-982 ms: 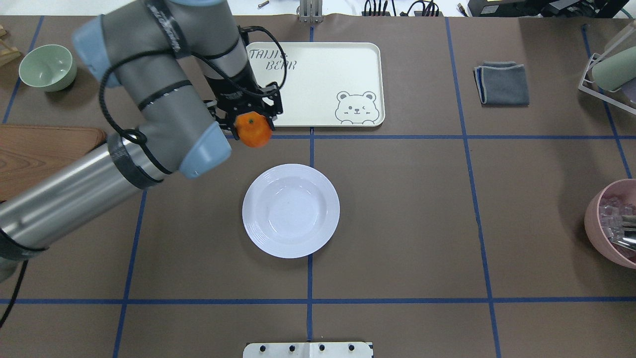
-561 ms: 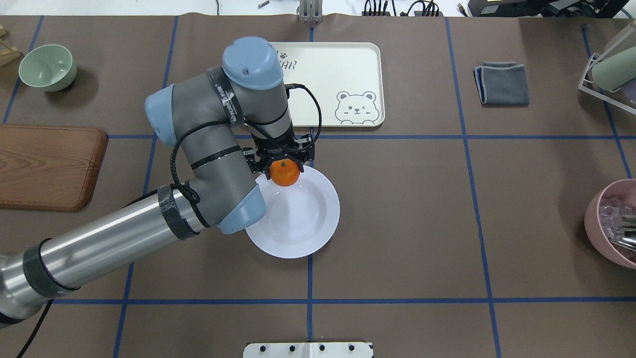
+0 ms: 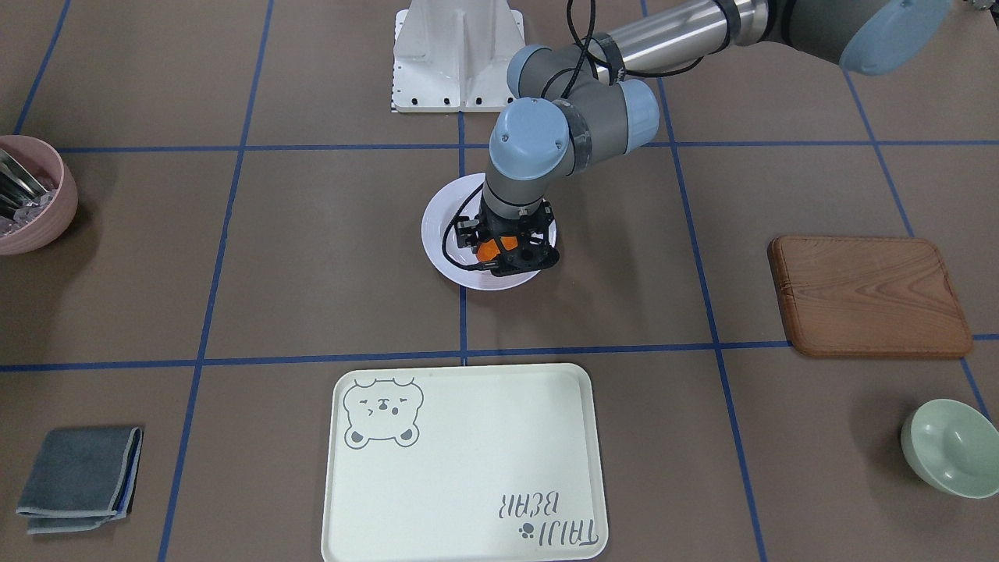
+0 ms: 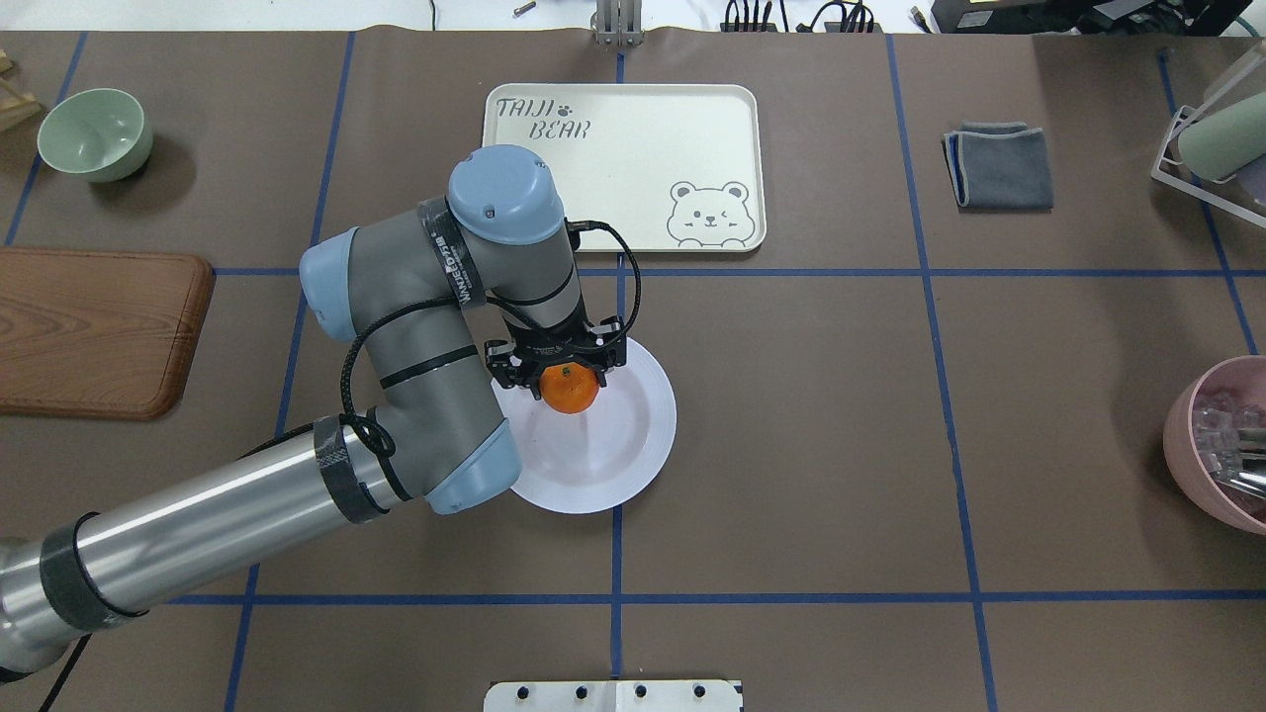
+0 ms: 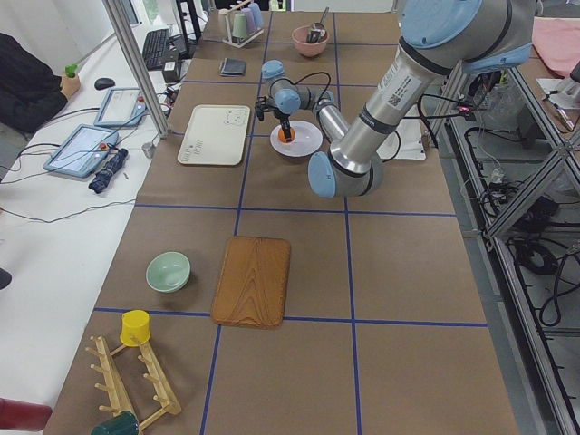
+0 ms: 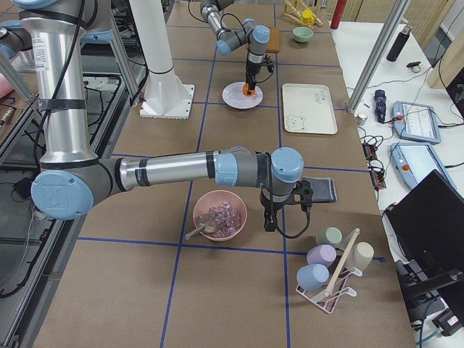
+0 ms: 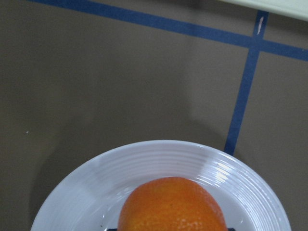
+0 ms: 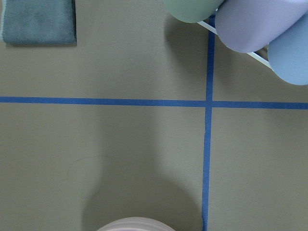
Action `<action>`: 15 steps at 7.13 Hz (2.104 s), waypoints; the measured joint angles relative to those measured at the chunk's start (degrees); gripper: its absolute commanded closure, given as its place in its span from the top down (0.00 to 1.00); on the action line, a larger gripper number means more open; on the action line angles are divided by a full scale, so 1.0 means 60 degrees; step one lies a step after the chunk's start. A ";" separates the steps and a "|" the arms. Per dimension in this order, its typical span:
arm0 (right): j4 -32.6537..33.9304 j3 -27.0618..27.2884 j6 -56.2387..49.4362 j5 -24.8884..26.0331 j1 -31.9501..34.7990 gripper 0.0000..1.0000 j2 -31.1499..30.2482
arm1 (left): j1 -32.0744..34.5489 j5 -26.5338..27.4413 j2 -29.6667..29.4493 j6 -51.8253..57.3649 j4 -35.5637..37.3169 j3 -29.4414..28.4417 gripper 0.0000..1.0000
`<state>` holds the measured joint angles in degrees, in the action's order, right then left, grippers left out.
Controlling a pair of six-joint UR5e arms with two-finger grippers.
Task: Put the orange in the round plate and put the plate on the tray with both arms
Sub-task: 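Carry the orange with the left gripper over the white plate, then release the orange onto the plate, withdraw left arm while right arm reaches in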
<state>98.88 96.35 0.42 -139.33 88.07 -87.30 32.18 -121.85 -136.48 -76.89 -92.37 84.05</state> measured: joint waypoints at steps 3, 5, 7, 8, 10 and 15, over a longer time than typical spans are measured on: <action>-0.0012 0.0033 0.0003 -0.0064 0.0000 1.00 0.0013 | -0.0310 0.0096 0.0386 0.0014 -0.0073 0.0334 0.98; -0.0014 0.0202 0.0004 -0.0068 0.0000 1.00 0.0039 | 0.0007 0.0105 0.0755 0.0030 0.0124 0.1362 0.98; -0.0046 0.0365 0.0357 -0.0486 -0.0086 1.00 0.0130 | 0.0863 0.0082 0.0885 0.0370 0.0895 0.2209 0.98; -0.0139 0.0533 0.0999 -0.0855 -0.0349 1.00 0.0255 | 0.1445 0.0111 0.0917 0.0940 0.1134 0.2371 0.98; -0.0817 0.1021 0.3367 -0.1061 -0.1627 1.00 0.0851 | 0.2882 0.0109 0.1565 0.2990 0.1453 0.2601 0.98; -0.5248 0.0899 1.0589 0.1576 -0.6307 1.00 0.2749 | 0.5705 0.0087 0.2951 0.7205 0.1316 0.1510 0.98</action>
<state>67.39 101.75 63.95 -129.88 50.23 -70.81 66.41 -121.33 -118.77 -33.66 -84.47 93.11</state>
